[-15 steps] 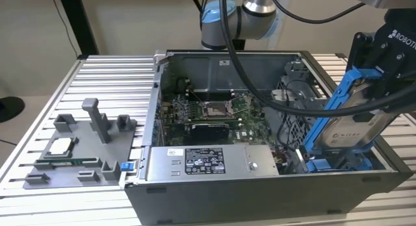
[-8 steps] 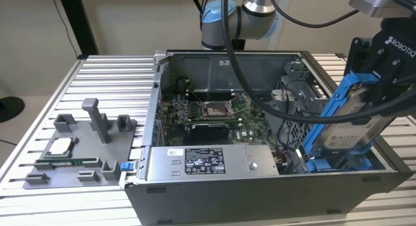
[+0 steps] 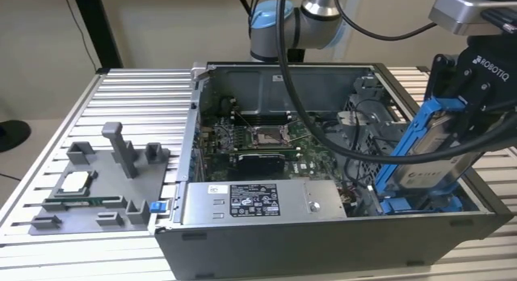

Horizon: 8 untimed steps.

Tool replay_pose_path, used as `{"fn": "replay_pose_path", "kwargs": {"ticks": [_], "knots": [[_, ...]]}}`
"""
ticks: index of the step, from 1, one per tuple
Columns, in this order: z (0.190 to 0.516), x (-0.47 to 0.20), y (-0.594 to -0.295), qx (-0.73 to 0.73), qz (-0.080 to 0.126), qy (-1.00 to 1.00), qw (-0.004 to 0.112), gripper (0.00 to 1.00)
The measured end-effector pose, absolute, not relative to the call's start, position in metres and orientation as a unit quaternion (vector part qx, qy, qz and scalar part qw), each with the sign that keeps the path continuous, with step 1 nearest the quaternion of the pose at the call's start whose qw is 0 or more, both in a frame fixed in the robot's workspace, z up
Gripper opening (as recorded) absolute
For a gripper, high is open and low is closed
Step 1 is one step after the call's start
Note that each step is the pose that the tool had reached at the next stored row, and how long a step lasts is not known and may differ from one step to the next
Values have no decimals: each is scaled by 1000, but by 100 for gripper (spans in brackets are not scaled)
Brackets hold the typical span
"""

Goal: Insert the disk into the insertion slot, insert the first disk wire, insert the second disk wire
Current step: 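Insert the disk into the insertion slot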

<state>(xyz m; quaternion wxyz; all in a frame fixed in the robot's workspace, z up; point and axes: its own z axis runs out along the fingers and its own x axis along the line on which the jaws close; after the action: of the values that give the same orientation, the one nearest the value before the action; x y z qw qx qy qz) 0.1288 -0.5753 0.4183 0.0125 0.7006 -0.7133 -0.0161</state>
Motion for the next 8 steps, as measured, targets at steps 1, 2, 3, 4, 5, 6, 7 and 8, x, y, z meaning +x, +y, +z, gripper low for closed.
{"fn": "replay_pose_path", "kwargs": {"ticks": [1, 2, 3, 4, 5, 6, 7, 8], "knots": [[417, 129, -575, 701, -16, -713, 12, 0], [417, 129, -575, 701, -17, -713, 12, 0], [417, 130, -575, 701, -17, -713, 12, 0], [416, 130, -575, 701, -17, -713, 11, 0], [416, 131, -574, 701, -18, -713, 11, 0], [415, 131, -574, 701, -18, -713, 11, 0], [415, 132, -574, 701, -18, -713, 11, 0], [414, 132, -574, 701, -18, -713, 11, 0]]}}
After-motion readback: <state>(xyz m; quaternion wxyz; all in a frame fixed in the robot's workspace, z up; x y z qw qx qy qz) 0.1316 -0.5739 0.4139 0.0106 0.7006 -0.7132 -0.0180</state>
